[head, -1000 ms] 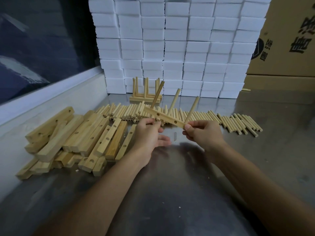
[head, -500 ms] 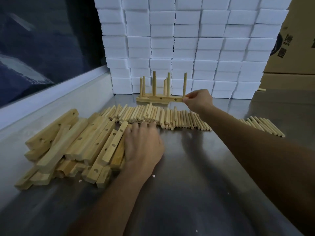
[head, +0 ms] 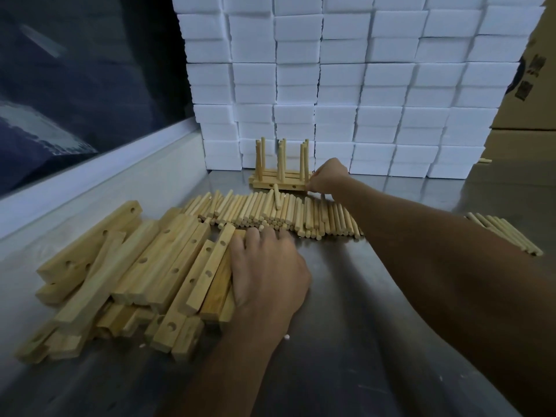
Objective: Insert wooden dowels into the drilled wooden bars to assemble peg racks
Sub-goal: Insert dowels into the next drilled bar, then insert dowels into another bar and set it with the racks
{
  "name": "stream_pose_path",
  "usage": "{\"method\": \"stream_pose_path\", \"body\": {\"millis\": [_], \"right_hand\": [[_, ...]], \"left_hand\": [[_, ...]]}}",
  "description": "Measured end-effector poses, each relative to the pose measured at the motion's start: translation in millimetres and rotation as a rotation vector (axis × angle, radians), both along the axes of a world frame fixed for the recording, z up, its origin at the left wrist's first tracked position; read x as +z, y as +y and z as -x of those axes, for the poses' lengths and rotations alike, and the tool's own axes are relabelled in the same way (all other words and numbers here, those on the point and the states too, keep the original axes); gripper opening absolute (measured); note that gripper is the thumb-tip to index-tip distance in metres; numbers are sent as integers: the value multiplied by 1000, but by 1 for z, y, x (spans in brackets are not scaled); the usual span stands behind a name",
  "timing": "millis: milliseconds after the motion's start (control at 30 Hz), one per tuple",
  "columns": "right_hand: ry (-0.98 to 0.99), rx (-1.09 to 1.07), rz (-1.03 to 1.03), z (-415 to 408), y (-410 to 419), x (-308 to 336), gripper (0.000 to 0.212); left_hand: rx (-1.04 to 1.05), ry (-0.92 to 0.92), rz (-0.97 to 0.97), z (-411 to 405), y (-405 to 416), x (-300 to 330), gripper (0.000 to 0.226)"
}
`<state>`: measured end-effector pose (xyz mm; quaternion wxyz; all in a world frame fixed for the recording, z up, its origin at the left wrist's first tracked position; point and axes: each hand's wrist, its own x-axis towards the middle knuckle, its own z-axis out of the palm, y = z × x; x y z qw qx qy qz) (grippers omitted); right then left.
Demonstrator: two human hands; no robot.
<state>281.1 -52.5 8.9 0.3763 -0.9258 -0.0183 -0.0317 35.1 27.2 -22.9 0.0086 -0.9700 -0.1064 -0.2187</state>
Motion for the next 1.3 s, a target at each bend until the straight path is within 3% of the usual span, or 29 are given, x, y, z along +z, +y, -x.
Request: {"method": "stream_pose_path", "body": {"millis": [267,433,633,1067,1300], "right_hand": [[-36,-9,53,6,6,1,33],[-118,-24,31,23,-6,5,14],[-243,23,-71,77,-28,9,12],[-325,1,-399,186,-85,9,9],[-574,-87,-467,203,-97,-15,11]], "left_hand": [[-2,-17,10,0,0,0,31],[-7,-30,11,0,-1,1,29],[-4,-35,9,0,-2,2,28],[56,14,-55,20,-11,15,27],[-228,16,16,19,-19,13,30]]}}
